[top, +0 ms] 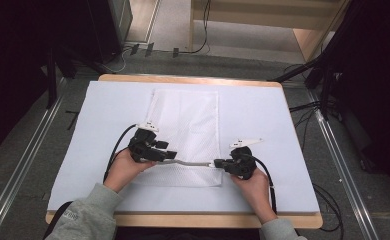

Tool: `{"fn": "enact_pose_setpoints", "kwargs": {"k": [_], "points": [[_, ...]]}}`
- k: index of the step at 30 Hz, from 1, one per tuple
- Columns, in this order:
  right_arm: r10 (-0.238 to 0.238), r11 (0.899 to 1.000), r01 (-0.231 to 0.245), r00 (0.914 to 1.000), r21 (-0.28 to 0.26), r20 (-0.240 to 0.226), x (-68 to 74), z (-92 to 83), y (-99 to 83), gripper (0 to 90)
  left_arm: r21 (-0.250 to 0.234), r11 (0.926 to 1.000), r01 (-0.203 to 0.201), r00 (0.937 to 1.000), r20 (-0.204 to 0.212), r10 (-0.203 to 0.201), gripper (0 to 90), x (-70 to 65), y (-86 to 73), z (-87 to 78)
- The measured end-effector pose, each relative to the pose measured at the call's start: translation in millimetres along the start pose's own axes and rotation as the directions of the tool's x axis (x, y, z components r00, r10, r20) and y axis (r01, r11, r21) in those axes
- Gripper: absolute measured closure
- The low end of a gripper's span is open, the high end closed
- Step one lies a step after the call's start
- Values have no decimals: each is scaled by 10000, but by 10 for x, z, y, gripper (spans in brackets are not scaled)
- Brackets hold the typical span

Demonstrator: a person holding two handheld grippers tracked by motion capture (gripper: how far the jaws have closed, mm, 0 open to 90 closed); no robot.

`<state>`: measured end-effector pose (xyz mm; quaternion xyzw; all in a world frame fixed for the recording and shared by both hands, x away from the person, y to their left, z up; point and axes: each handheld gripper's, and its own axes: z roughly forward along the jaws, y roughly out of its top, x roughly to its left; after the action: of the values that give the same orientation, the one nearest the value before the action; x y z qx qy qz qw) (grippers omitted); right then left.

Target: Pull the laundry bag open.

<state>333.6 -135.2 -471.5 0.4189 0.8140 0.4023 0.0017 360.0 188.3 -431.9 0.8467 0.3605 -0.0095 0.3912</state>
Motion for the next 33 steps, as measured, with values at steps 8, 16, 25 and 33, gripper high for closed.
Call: {"fn": "enact_pose_setpoints", "kwargs": {"k": [8, 16, 25, 33], "points": [[-379, 9989, 381, 9992, -267, 93, 90, -4, 38, 900, 40, 9998, -174, 9998, 46, 174, 415, -44, 28, 57], [-420, 9990, 422, 9989, -121, 215, 65, 44, 56, 900, 73, 9997, -240, 9997, 42, 240, 417, -69, 38, 90], [-315, 9995, 314, 9986, 28, 422, -21, 97, 79, 900, 81, 9997, -243, 9997, 22, 243, 419, -68, 38, 102], [-507, 9985, 508, 9987, 189, -58, 97, 121, 53, 900, 78, 9997, -237, 9997, 20, 237, 420, -70, 39, 107]]}}
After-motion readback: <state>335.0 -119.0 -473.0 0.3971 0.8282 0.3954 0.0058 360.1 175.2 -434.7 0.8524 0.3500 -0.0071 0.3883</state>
